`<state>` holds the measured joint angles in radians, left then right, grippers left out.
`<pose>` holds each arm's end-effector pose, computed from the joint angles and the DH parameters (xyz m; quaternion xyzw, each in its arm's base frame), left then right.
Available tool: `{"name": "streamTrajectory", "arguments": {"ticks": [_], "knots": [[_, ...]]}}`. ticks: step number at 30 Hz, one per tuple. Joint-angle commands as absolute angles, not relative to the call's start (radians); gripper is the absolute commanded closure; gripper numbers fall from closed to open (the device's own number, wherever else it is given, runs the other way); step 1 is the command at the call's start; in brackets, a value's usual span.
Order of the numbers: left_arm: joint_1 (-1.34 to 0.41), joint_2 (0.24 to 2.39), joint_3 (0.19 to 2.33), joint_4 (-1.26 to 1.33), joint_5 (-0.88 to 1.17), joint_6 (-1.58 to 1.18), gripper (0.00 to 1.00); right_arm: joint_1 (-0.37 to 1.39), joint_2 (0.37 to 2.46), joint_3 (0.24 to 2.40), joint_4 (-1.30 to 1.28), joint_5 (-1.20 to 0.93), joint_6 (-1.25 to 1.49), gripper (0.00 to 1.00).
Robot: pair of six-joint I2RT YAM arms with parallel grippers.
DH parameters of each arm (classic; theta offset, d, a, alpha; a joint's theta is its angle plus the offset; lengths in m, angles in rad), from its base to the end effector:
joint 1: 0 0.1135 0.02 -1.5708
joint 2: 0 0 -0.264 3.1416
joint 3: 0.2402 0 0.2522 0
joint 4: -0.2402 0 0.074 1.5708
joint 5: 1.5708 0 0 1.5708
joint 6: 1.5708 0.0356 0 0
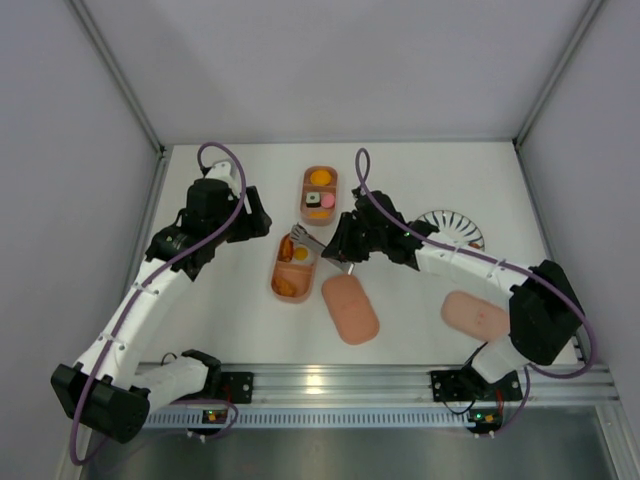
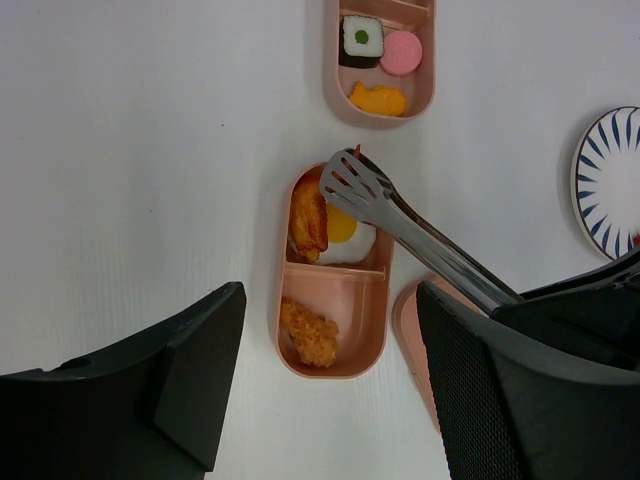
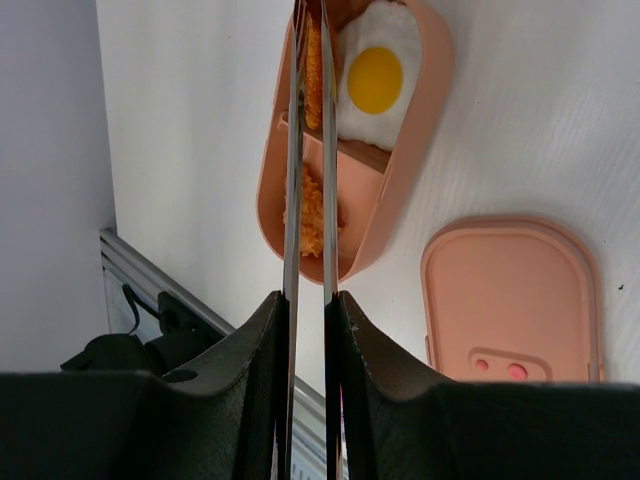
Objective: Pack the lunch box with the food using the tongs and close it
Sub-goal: Place the fake food in the packing box.
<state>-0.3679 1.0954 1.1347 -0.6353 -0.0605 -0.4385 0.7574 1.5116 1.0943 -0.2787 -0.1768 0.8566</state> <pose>0.2175 -0.0815 0.3563 -0.0453 0.8821 -0.1591 0.4411 0.2401 0.2356 0.2627 0.0074 0.9031 0.3600 0.2341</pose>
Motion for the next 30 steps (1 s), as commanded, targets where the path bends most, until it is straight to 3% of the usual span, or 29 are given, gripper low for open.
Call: {"name": "streamTrajectory", "arguments": {"ticks": [1, 10, 14, 24, 30], "knots": [[-0.362, 1.081, 1.127, -0.592, -0.067, -0.428, 0.25, 0.779, 1.525, 1.152, -0.218, -0.169, 0.845, 1.00], [-0.362, 1.080, 1.126, -0.589, -0.064, -0.431, 0.25, 0.779, 1.517, 1.147, -0.275, -0.153, 0.824, 0.92], [-0.362, 1.080, 1.123, -0.588, -0.063, -0.431, 0.25, 0.779, 1.496, 1.152, -0.313, -0.132, 0.812, 0.81], [-0.362, 1.083, 1.124, -0.586, -0.063, -0.433, 0.25, 0.779, 1.450, 1.183, -0.399, -0.092, 0.775, 0.63], [-0.362, 1.083, 1.121, -0.586, -0.064, -0.434, 0.25, 0.779, 1.427, 1.192, -0.426, -0.083, 0.765, 0.62]]}}
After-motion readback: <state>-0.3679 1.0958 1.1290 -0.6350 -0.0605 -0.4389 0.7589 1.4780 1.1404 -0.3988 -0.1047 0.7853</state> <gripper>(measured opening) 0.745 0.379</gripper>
